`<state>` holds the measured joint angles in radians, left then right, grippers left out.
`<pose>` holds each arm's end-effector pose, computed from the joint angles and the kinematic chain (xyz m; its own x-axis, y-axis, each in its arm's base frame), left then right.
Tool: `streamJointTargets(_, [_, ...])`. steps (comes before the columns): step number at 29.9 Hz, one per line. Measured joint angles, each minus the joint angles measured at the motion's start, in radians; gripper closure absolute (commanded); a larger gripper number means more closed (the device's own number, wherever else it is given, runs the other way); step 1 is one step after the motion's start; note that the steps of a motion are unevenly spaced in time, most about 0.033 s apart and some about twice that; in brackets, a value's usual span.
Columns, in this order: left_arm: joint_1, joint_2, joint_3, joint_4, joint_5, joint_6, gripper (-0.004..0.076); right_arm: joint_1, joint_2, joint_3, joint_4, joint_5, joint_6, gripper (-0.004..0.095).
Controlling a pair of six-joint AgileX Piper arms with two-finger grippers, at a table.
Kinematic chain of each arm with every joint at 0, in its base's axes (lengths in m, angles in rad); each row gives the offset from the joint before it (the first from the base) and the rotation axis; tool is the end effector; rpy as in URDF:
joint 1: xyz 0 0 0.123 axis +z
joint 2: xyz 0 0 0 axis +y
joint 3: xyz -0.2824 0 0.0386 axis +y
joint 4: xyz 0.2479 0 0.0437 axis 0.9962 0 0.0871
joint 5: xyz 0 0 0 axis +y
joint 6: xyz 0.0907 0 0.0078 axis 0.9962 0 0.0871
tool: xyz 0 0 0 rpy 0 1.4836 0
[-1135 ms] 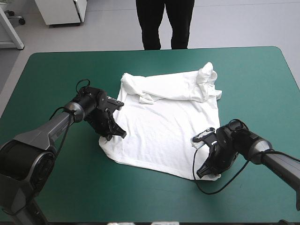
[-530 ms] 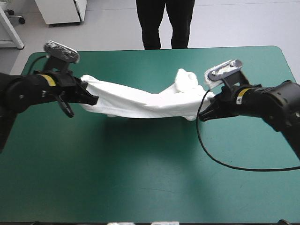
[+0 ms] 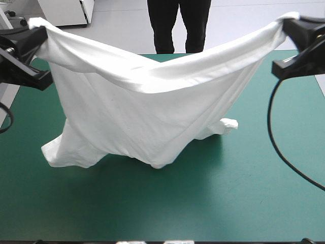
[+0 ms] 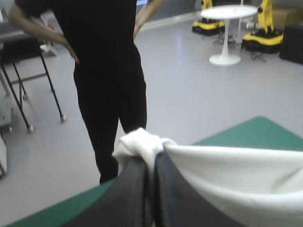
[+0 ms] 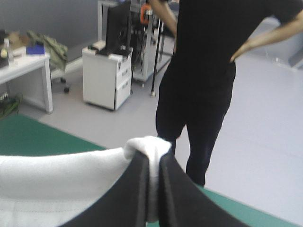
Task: Fold the cloth
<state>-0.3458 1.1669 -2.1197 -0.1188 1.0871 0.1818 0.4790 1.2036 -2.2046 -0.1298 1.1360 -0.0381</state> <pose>0.1124 -0.0507 0.6211 0.0137 0.1283 -0.9916 0.4375 0.8910 0.1213 0.1131 0.0467 0.6286 -0.0065 -0.1073 -0.9942 -0.3558 0.9294 -0.0980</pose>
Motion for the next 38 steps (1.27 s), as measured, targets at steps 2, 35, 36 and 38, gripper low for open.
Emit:
streamJointTargets(2, [0.000,-0.008,-0.046,-0.017,-0.030,0.016,0.0733,0.000,-0.002,-0.060,0.008,-0.015,-0.005,0.0925])
streamJointTargets(35, [0.000,0.293,-0.230,-0.184,-0.663,0.080,0.0733,0.000,0.264,-0.309,-0.080,-0.426,0.068,0.0925])
streamJointTargets(36, [0.000,0.326,-0.228,-0.180,-0.699,0.079,0.0733,0.000,0.292,-0.308,-0.112,-0.440,0.090,0.0925])
streamJointTargets(38, [0.000,0.390,-0.224,-0.177,-0.765,0.078,0.0733,-0.004,0.342,-0.307,-0.173,-0.472,0.133,0.0925])
